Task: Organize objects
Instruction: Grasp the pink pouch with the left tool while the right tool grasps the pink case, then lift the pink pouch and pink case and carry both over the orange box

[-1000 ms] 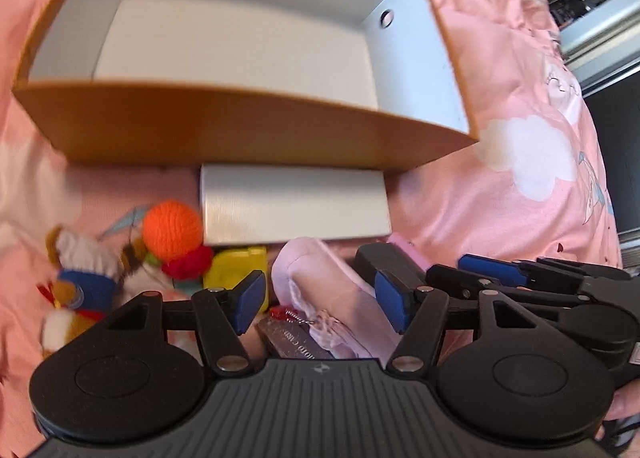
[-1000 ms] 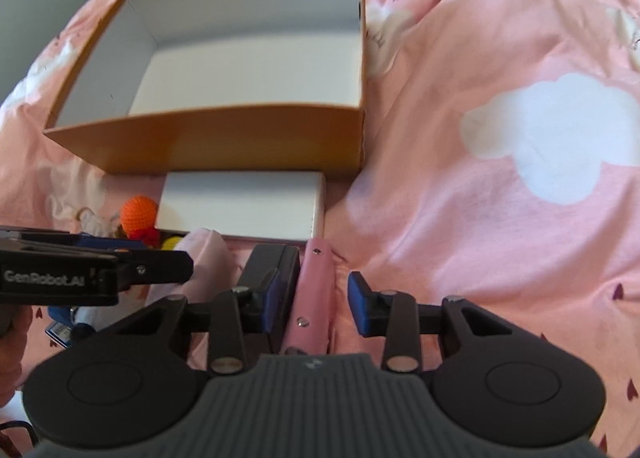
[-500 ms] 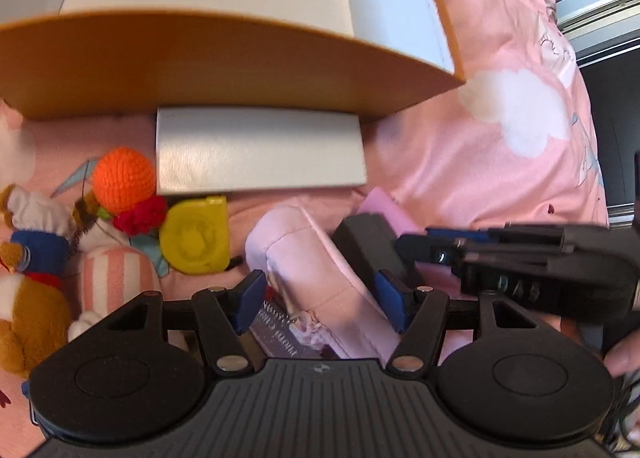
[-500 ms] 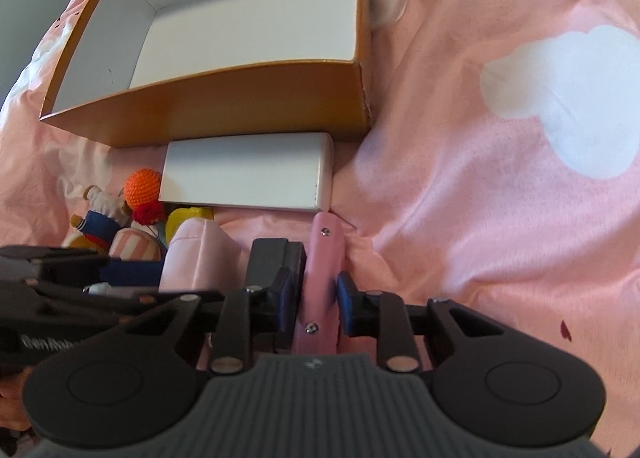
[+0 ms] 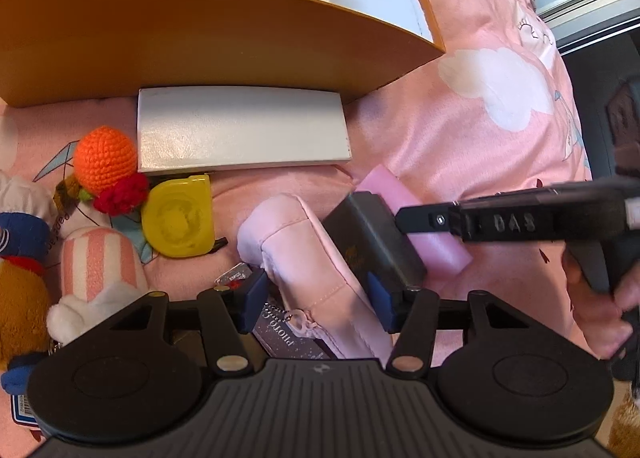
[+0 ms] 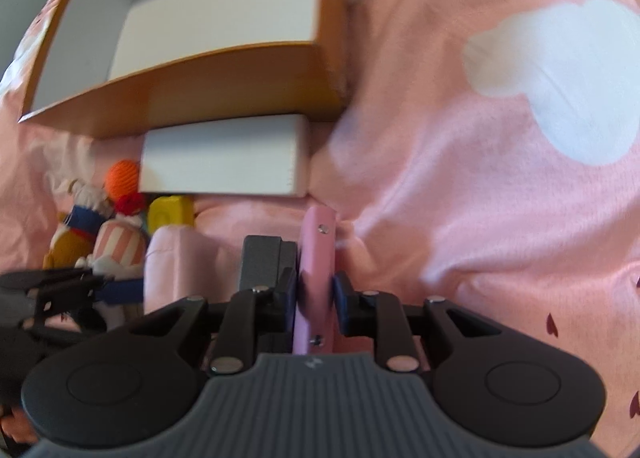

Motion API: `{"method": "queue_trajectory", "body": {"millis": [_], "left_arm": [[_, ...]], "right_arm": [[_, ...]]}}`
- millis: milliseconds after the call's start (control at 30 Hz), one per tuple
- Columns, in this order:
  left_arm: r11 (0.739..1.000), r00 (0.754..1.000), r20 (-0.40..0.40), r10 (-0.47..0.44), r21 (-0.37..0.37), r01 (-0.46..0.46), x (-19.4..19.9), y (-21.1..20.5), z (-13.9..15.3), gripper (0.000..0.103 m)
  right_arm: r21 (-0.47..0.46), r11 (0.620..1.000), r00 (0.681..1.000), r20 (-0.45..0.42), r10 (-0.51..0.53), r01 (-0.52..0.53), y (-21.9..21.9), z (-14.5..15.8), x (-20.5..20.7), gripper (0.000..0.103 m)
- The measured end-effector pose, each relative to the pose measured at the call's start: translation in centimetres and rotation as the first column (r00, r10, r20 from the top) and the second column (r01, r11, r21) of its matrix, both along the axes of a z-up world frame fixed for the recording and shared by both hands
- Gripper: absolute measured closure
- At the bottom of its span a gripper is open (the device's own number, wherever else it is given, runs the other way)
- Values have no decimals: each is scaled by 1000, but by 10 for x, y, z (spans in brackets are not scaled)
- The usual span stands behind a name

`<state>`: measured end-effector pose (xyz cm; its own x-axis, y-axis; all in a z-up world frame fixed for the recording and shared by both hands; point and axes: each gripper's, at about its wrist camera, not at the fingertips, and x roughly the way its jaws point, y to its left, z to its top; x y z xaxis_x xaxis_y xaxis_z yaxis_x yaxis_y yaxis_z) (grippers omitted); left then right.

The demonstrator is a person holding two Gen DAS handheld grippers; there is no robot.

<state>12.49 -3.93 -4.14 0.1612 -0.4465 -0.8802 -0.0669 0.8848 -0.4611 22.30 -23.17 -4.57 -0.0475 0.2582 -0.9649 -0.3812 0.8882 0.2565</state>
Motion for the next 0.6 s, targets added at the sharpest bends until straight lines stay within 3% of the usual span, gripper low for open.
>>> {"method": "queue_trajectory", "body": {"millis": [233, 433, 600], "left_arm": [[999, 999, 48, 7, -31, -6, -8, 8, 5, 59], [999, 989, 146, 9, -44, -2, -15, 13, 23, 65], [999, 964, 265, 36, -40, -26, -13, 26, 48, 66]], "right_arm": [[55, 996, 996, -49, -70, 72, -11, -6, 9, 83], [25, 1000, 997, 76, 16, -18, 0, 21, -13, 85], [0, 998, 978, 198, 62, -63, 7, 52, -23, 85]]}}
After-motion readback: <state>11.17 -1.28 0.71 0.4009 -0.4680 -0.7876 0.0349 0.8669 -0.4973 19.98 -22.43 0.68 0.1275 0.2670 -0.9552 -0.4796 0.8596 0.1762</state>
